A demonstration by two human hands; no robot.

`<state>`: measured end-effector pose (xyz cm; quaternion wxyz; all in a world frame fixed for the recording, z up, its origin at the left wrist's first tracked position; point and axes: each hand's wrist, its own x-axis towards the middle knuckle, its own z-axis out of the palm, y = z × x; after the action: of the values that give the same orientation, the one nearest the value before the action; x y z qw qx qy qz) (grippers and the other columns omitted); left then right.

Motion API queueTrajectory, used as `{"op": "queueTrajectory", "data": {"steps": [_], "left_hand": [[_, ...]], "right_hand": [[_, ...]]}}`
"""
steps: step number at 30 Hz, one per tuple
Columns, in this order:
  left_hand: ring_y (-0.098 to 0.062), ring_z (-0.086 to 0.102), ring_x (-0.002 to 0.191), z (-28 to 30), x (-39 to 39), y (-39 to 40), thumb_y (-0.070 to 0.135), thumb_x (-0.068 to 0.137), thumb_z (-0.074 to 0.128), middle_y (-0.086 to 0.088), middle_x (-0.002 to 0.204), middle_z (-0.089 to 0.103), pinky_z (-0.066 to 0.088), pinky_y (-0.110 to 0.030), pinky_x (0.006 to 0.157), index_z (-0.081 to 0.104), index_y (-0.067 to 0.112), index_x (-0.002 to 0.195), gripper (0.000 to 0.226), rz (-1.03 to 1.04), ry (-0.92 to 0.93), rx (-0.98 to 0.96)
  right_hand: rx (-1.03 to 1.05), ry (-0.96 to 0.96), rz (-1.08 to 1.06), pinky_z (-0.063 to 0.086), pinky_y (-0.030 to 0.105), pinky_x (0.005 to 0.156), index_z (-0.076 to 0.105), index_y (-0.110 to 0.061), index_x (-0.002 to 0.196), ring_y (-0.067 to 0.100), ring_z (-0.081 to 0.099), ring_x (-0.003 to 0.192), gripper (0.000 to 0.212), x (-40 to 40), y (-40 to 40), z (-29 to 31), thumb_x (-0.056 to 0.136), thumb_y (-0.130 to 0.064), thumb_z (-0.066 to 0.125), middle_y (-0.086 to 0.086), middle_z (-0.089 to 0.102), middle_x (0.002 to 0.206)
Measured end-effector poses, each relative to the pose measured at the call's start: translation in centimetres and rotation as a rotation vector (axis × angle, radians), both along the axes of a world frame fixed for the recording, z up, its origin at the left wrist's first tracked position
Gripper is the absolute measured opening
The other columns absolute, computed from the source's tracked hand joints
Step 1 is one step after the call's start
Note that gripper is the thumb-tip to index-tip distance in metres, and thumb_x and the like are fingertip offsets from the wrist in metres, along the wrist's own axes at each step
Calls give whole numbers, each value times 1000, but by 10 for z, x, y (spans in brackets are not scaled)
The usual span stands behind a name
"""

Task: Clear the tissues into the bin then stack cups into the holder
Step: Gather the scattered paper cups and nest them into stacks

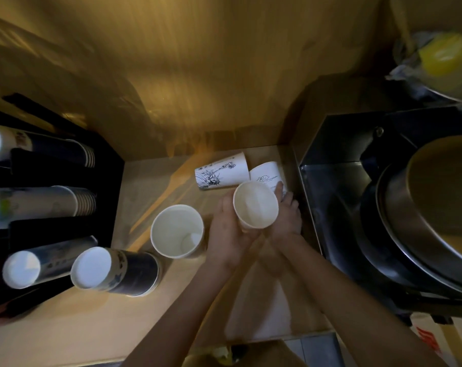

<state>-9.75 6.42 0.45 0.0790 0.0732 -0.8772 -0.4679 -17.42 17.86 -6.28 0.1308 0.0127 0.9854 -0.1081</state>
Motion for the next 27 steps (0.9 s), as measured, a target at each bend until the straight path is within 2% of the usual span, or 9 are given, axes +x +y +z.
{"op": "queueTrajectory", "data": {"steps": [4, 5, 9, 12, 15, 19, 23, 25, 27], "left_hand": [[19, 48, 94, 5, 26, 10, 38, 50, 82, 27, 105, 50, 32, 5, 74, 45, 31, 113, 73, 162, -3, 196], [25, 46, 93, 4, 32, 11, 37, 50, 83, 29, 103, 49, 32, 7, 73, 44, 33, 111, 73, 180, -5, 232], [5, 55, 91, -5, 44, 10, 33, 50, 85, 10, 105, 59, 39, -2, 73, 48, 27, 111, 72, 219, -34, 275], [-11, 56, 101, -19, 48, 11, 25, 52, 88, 3, 112, 60, 38, -12, 75, 48, 20, 117, 76, 239, -54, 224], [-20, 58, 104, -34, 53, 11, 24, 51, 89, -5, 116, 62, 35, -13, 76, 48, 13, 120, 82, 236, -100, 175], [-19, 59, 101, -39, 53, 11, 29, 51, 87, 0, 109, 61, 35, -14, 73, 48, 15, 119, 80, 243, -112, 182], [-15, 58, 96, -37, 51, 10, 39, 48, 79, 4, 107, 60, 41, -23, 77, 47, 17, 117, 79, 226, -129, 218], [-14, 59, 97, -38, 51, 8, 34, 52, 85, 4, 108, 62, 42, -22, 76, 47, 19, 119, 79, 222, -132, 221], [-12, 59, 96, -39, 52, 6, 27, 55, 86, 6, 107, 61, 41, -18, 74, 46, 20, 121, 77, 217, -131, 216]], "right_hand": [[-72, 70, -16, 43, 41, 91, 7, -11, 145, 35, 44, 120, 64, 6, 3, 15, 94, -17, 45, 19, 38, 138], [-116, 103, -23, 44, 42, 91, 9, -12, 145, 35, 44, 120, 66, 8, 4, 19, 92, -17, 48, 18, 39, 138], [-466, 164, -135, 43, 45, 94, 15, -17, 144, 37, 48, 119, 79, 18, 5, 36, 81, -20, 63, 17, 41, 138], [-686, 258, -198, 46, 45, 96, 23, -15, 141, 34, 51, 118, 87, 26, 8, 48, 70, -16, 73, 15, 46, 136], [-810, 323, -207, 45, 32, 89, 33, -11, 135, 28, 54, 113, 88, 33, 14, 59, 60, -13, 78, 15, 51, 129], [-933, 312, -194, 42, 25, 85, 38, -17, 133, 11, 49, 107, 92, 42, 20, 72, 51, -17, 81, 2, 48, 122], [-1265, 199, -239, 51, 15, 78, 38, -35, 122, 4, 58, 108, 88, 57, 15, 86, 43, -32, 78, -9, 55, 118], [-1285, 158, -184, 51, 16, 81, 40, -34, 119, 2, 59, 108, 85, 64, 10, 85, 45, -26, 81, -10, 56, 118], [-1192, 102, -120, 51, 24, 87, 42, -26, 117, 10, 58, 108, 81, 71, 5, 80, 48, -15, 82, -6, 59, 114]]}}
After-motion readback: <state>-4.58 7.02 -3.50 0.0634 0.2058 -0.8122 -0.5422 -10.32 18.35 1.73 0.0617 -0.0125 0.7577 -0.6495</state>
